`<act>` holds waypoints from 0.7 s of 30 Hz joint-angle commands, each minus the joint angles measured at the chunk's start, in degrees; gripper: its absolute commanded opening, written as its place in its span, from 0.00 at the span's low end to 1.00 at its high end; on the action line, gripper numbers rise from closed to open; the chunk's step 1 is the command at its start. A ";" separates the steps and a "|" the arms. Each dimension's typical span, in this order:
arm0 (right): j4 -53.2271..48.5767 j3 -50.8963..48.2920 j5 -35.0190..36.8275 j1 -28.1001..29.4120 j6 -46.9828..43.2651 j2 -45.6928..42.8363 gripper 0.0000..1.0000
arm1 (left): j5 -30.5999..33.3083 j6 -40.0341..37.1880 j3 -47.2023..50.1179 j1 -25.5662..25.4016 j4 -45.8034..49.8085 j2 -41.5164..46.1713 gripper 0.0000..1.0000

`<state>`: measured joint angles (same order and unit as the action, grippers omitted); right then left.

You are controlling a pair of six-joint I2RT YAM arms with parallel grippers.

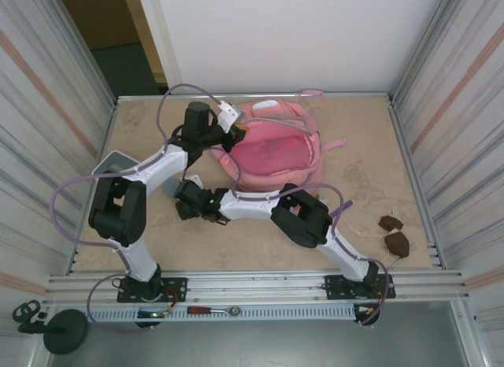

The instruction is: Pack the student bag

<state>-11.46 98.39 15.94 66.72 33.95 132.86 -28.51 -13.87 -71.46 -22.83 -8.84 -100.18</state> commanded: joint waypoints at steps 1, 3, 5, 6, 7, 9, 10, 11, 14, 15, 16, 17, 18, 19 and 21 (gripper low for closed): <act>-2.33 -1.26 2.66 -0.11 -1.10 -0.59 0.62 | 0.04 0.07 -0.87 0.02 0.68 1.98 0.00; -2.06 -2.80 3.45 0.07 -1.84 -1.45 0.59 | 0.04 -0.02 -0.97 0.07 0.71 1.99 0.00; -1.66 -3.97 3.38 0.15 -2.69 -2.45 0.56 | 0.11 -0.10 -0.96 0.07 0.76 1.91 0.00; -1.35 -4.43 3.09 0.16 -3.34 -2.73 0.54 | 0.05 -0.11 -0.96 0.07 0.76 1.87 0.00; -0.57 -5.13 2.79 0.17 -4.26 -3.18 0.53 | 0.18 -0.11 -0.96 0.06 0.82 1.88 0.00; 0.99 -6.29 1.26 0.08 -6.70 -4.02 0.49 | 0.08 -0.11 -0.89 0.06 0.93 1.98 0.00; 1.71 -6.84 -0.12 -0.03 -7.81 -4.48 0.46 | 0.20 -0.19 -0.80 0.03 1.03 2.01 0.00; 2.07 -7.66 -1.00 -0.14 -8.79 -5.28 0.45 | 0.28 -0.27 -0.72 0.07 1.10 2.09 0.00; 3.45 -12.43 -2.11 -0.25 -10.57 -9.31 0.44 | 0.37 -0.45 -0.92 0.07 1.48 2.25 0.00; 4.14 -14.49 -2.23 -0.27 -10.81 -11.21 0.43 | 0.39 -0.45 -0.96 0.07 1.67 2.36 0.00; 5.10 -17.62 -2.45 -0.51 -10.89 -13.69 0.42 | 0.39 -0.46 -0.93 0.07 1.71 2.39 0.00; 6.19 -20.77 -3.00 -0.82 -11.00 -15.94 0.41 | 0.38 -0.35 -0.89 0.07 1.79 2.43 0.00; 6.89 -23.37 -3.32 -1.16 -11.21 -18.26 0.40 | 0.54 -0.08 -0.96 0.07 1.78 2.40 0.00; 7.28 -26.17 -3.67 -1.60 -11.19 -20.90 0.38 | 0.72 0.32 -1.00 0.07 1.87 2.35 0.00; 7.60 -31.00 -4.90 -2.60 -11.60 -25.96 0.35 | 0.91 1.14 -1.38 0.07 1.99 2.27 0.00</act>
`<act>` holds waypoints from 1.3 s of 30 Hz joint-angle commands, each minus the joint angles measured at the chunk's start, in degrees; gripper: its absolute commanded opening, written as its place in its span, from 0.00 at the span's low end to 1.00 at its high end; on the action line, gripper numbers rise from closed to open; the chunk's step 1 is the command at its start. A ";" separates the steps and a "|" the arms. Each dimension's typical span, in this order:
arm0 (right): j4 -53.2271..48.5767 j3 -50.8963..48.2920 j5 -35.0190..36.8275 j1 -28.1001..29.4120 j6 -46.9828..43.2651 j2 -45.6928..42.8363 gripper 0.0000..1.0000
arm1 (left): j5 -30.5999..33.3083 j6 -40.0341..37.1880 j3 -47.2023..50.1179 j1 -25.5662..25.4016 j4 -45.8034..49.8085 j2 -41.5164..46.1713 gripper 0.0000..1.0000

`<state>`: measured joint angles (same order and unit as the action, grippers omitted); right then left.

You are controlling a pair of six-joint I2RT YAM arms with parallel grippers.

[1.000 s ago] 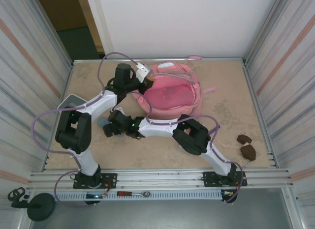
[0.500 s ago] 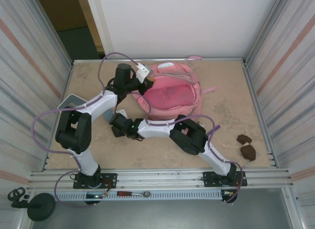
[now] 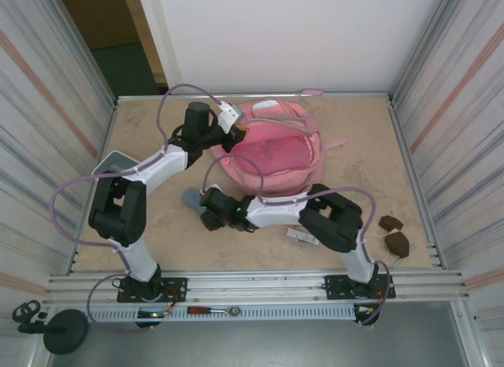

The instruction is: Pack the student bag

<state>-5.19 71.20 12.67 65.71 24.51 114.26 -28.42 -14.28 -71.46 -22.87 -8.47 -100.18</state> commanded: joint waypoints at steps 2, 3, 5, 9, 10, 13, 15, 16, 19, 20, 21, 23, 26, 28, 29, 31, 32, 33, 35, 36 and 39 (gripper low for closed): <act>0.63 -7.76 -3.14 -3.02 -2.45 -12.48 0.33 | 0.78 2.88 -1.74 0.24 1.63 2.09 0.00; -0.26 -8.87 -3.79 -3.72 -2.45 -14.47 0.31 | 0.70 3.55 -1.99 0.28 1.64 2.10 0.00; -2.31 -10.92 -5.18 -5.37 -2.32 -18.51 0.29 | 0.39 4.88 -2.35 0.50 1.74 2.22 0.00; -5.32 -14.29 -8.22 -8.58 -2.73 -26.96 0.25 | 0.34 7.08 -2.62 0.94 1.70 2.61 0.00; -6.03 -14.88 -9.12 -9.55 -2.95 -28.98 0.25 | 0.30 7.43 -2.71 1.07 1.74 2.62 0.00; -8.68 -15.94 -12.06 -13.00 -3.11 -33.99 0.24 | 0.30 8.08 -3.09 1.25 2.31 2.45 0.00; -10.28 -16.48 -13.60 -15.96 -3.09 -36.56 0.23 | 0.09 8.55 -3.17 1.22 2.18 2.45 0.00; -11.70 -16.58 -13.89 -17.69 -3.13 -37.47 0.23 | -0.05 8.94 -3.16 1.22 2.03 2.48 0.00; -15.90 -16.14 -14.24 -23.33 -3.49 -38.74 0.23 | -1.11 9.69 -3.16 1.22 1.56 2.69 0.00; -16.87 -15.82 -14.67 -25.18 -3.51 -38.55 0.23 | -1.56 10.04 -3.16 1.19 1.40 2.77 0.00; -18.10 -15.15 -15.78 -27.40 -3.43 -37.92 0.23 | -2.16 10.58 -3.25 1.18 1.04 2.96 0.00; -18.93 -13.86 -17.47 -30.85 -3.43 -36.21 0.23 | -3.88 12.06 -3.18 1.38 -0.42 3.53 0.00; -19.22 -10.47 -18.88 -33.99 -3.36 -31.85 0.23 | -7.98 16.98 -3.51 2.18 -5.27 4.11 0.00; -18.80 -7.41 -19.25 -34.75 -3.25 -28.21 0.24 | -10.73 20.44 -4.86 2.89 -7.45 3.94 0.00; -18.34 -5.63 -19.29 -34.78 -3.27 -26.25 0.24 | -11.43 21.47 -5.82 3.07 -7.57 3.70 0.00; -17.86 -1.28 -19.89 -34.64 -3.10 -21.73 0.24 | -11.70 21.61 -7.52 3.10 -6.86 3.32 0.00; -17.55 1.25 -20.04 -34.52 -3.07 -19.20 0.24 | -11.76 21.71 -8.18 3.05 -6.65 3.04 0.00; -17.17 3.92 -20.00 -34.19 -2.78 -16.61 0.26 | -11.54 21.75 -8.63 3.10 -6.64 2.75 0.00; -16.34 9.31 -19.82 -33.53 -2.29 -11.45 0.28 | -10.65 21.91 -9.46 3.10 -6.56 2.07 0.00; -16.18 12.37 -20.00 -33.17 -2.00 -8.73 0.31 | -10.14 22.06 -10.08 3.09 -6.35 1.57 0.00; -15.97 18.20 -19.61 -32.40 -1.45 -3.93 0.50 | -7.83 22.61 -12.31 3.10 -4.24 0.31 0.00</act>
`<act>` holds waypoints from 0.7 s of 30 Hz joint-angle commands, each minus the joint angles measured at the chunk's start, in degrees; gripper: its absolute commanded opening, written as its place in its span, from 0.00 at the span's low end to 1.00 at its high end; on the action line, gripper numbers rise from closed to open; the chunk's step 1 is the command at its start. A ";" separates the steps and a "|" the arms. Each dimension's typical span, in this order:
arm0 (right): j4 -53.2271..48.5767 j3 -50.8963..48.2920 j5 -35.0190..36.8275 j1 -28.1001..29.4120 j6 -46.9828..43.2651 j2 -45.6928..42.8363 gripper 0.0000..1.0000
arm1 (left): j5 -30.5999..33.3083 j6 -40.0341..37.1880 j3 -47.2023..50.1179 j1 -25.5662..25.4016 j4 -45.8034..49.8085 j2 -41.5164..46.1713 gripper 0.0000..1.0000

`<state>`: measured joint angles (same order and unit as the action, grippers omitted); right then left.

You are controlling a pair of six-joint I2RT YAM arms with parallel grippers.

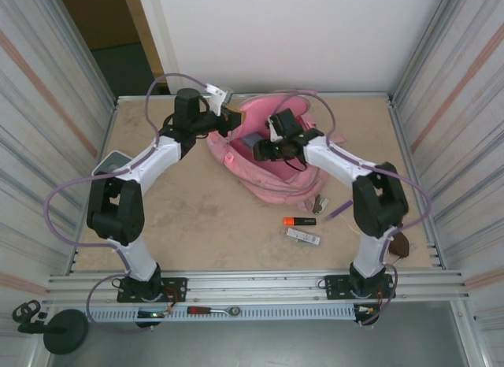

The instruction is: Pack the student bag

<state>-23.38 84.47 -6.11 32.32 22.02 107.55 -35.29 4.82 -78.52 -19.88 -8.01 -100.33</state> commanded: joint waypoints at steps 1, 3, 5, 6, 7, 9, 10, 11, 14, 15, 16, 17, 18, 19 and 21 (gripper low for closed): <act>2.40 5.05 -0.88 1.00 1.14 2.83 0.57 | -0.08 3.53 -5.83 0.19 -4.09 0.15 0.00; 3.71 2.22 -0.21 0.99 0.69 -0.17 0.65 | 1.60 3.67 -6.21 0.42 -3.25 -0.29 0.00; 4.86 -2.70 0.63 0.87 -0.40 -4.86 0.69 | 2.45 3.80 -6.09 0.76 -3.15 -0.64 0.00; 5.12 -5.63 1.19 0.82 -1.02 -7.85 0.72 | 2.67 4.01 -5.87 0.98 -3.32 -0.89 0.00; 5.33 -8.25 1.80 0.78 -1.53 -10.58 0.76 | 2.83 4.21 -5.76 1.21 -3.49 -1.15 0.00; 5.62 -14.24 2.54 0.90 -2.70 -17.10 0.84 | 2.84 4.54 -5.10 1.60 -4.14 -1.65 0.00; 5.30 -16.57 2.98 0.87 -2.90 -19.76 0.87 | 2.77 4.62 -4.86 1.80 -4.47 -1.83 0.00; 4.53 -18.98 3.43 0.99 -3.01 -22.51 0.89 | 2.68 4.74 -4.47 2.01 -4.87 -1.98 0.00; 0.45 -24.62 4.73 1.21 -2.28 -28.62 0.92 | 2.34 5.04 -3.55 2.71 -5.68 -2.24 0.00; -1.44 -26.04 5.25 1.57 -1.88 -29.99 0.93 | 2.40 5.11 -3.27 2.90 -5.85 -2.23 0.00; -3.78 -27.70 6.30 2.28 -1.19 -31.47 0.93 | 2.41 5.13 -2.99 3.16 -5.88 -2.14 0.00; -6.00 -29.45 7.96 3.40 -0.22 -32.73 0.93 | 2.42 5.11 -2.87 3.43 -5.88 -2.06 0.00; -8.01 -30.89 9.53 4.67 0.87 -33.92 0.94 | 2.35 5.11 -2.63 3.65 -5.88 -1.97 0.00; -10.39 -32.37 11.66 6.43 2.22 -35.21 0.94 | 2.27 5.11 -2.52 3.84 -5.88 -1.89 0.00; -14.24 -35.35 14.76 9.78 5.82 -37.64 0.97 | 2.26 4.94 -2.36 4.14 -5.80 -1.79 0.00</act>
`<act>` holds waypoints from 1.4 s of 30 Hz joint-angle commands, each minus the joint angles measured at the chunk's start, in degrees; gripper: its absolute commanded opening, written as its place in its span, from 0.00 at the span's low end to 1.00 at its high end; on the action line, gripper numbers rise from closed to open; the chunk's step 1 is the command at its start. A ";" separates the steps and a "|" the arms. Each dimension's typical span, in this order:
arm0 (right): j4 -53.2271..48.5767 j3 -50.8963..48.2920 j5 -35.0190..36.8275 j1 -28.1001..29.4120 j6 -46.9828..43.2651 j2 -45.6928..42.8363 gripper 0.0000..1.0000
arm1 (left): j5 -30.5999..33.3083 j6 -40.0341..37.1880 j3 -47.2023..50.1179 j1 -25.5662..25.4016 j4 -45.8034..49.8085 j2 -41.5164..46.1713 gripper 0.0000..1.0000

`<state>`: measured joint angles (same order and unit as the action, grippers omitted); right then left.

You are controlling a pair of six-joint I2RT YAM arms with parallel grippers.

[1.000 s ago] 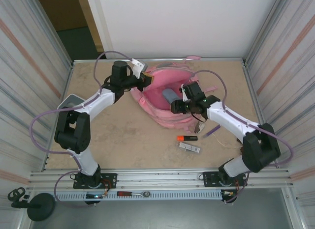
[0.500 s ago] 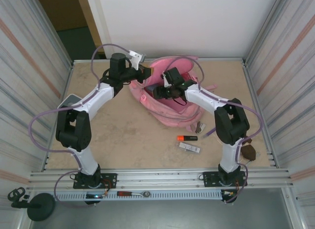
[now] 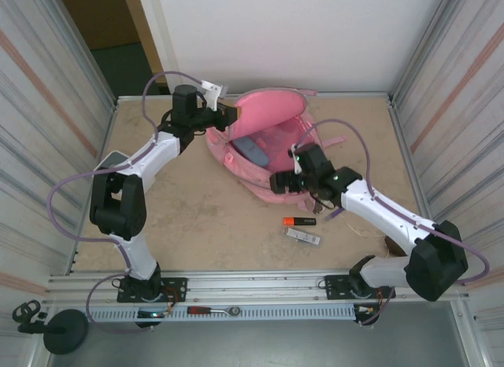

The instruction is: Pack the student bag

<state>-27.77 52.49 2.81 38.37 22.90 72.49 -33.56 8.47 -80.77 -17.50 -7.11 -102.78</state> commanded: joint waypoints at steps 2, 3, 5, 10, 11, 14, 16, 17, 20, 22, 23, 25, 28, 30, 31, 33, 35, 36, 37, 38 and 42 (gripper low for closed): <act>-12.71 -6.22 7.73 7.04 9.24 -5.42 1.00 | 0.52 1.19 0.00 1.85 -6.55 0.65 0.00; -13.43 -7.29 7.61 8.07 11.09 -6.49 0.99 | 0.51 1.27 0.02 1.85 -6.51 0.57 0.00; -13.68 -10.03 5.84 9.88 14.67 -8.24 0.99 | 0.29 1.59 0.09 1.85 -6.55 0.57 0.00; -10.97 -15.20 1.93 11.00 17.29 -8.00 0.99 | -0.20 2.19 0.42 1.85 -6.72 0.65 0.00; -10.33 -15.78 1.68 11.27 17.29 -7.75 0.99 | -0.28 2.17 0.57 1.85 -6.69 0.74 0.00; -9.44 -16.58 2.78 11.38 16.03 -6.42 0.99 | -0.24 2.25 0.75 1.78 -6.70 1.05 0.00; -8.31 -16.70 3.80 11.21 14.83 -4.95 0.99 | -0.26 2.44 0.81 1.76 -6.77 1.05 0.00; -7.59 -16.79 3.95 10.99 14.07 -4.17 0.99 | -0.27 2.55 0.92 1.76 -6.81 0.94 0.00; -5.50 -16.97 3.78 10.41 11.93 -1.27 0.99 | -0.71 2.44 0.87 1.52 -6.60 0.66 0.00; -4.80 -17.13 3.19 10.41 10.92 0.61 0.99 | -0.65 2.45 0.89 1.51 -6.42 0.62 0.00; -4.60 -17.24 2.72 10.57 10.77 1.17 0.99 | -0.69 2.47 0.91 1.46 -6.42 0.64 0.00; -3.62 -17.49 1.35 11.59 10.43 1.83 0.99 | -0.72 2.43 0.84 1.42 -6.42 0.65 0.00; -4.81 -16.22 1.32 14.42 10.82 2.80 0.99 | -0.72 2.43 0.71 1.41 -6.18 0.65 0.00; -5.12 -15.68 1.33 16.10 11.50 3.50 0.94 | -0.88 2.43 0.66 1.41 -6.16 0.65 0.00; -4.95 -15.54 1.15 16.72 11.72 3.84 0.91 | -0.97 2.44 0.68 1.41 -6.16 0.65 0.00; -4.67 -15.25 1.53 17.79 12.17 5.07 0.85 | -1.31 2.35 0.72 1.41 -6.16 0.70 0.00; -5.15 -14.16 2.46 18.96 12.13 6.91 0.80 | -1.42 2.46 0.79 1.33 -6.16 0.82 0.00; -5.34 -13.64 3.07 19.69 12.10 7.69 0.77 | -1.50 2.35 0.79 1.25 -6.16 0.90 0.00; -5.66 -12.98 3.95 20.55 12.09 8.67 0.76 | -1.50 2.38 0.80 1.16 -6.08 0.92 0.00; -5.85 -12.41 4.60 21.35 12.14 9.63 0.73 | -1.47 2.36 0.82 1.15 -5.99 1.00 0.00; -5.67 -10.78 6.28 23.31 11.50 13.08 0.55 | -1.57 2.17 0.89 1.06 -5.89 1.18 0.00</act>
<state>-33.52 40.66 7.55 60.47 34.96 82.91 -34.79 9.30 -79.79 -16.86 -8.36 -102.78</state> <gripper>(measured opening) 0.574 0.121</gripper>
